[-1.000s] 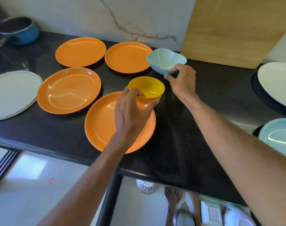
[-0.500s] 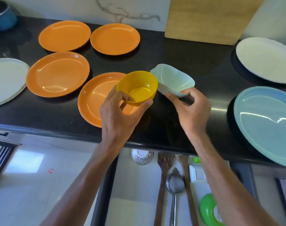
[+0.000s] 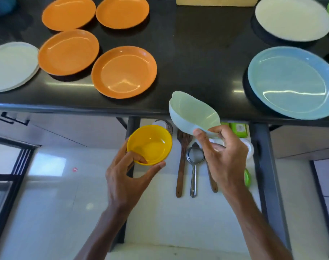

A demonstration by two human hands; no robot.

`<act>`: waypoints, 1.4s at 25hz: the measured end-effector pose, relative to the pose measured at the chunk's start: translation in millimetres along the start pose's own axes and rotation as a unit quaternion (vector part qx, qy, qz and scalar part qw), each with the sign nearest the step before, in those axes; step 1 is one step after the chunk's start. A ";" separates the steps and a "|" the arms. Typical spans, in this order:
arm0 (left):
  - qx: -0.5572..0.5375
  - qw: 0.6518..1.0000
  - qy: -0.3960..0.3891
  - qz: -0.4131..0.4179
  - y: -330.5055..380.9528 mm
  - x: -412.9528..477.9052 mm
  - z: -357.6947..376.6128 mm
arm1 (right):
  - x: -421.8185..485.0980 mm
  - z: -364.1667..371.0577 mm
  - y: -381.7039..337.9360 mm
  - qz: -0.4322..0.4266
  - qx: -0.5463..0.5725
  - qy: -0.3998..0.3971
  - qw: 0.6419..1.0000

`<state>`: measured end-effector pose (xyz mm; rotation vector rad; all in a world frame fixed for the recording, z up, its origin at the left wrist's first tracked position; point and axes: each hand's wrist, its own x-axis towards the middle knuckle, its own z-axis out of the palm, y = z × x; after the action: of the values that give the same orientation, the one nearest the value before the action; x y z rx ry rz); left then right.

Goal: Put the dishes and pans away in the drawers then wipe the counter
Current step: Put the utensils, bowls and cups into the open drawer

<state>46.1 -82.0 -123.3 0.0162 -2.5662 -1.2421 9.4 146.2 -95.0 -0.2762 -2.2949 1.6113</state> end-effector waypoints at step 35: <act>-0.008 0.876 -0.169 -0.452 -109.6 10.1 94.0 | -82.0 29.9 80.2 0.470 0.030 -0.101 0.877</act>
<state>-0.8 -80.2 -260.3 1.2235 -2.9308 -1.6565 72.5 119.9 -191.8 -1.4502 -2.3850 2.1904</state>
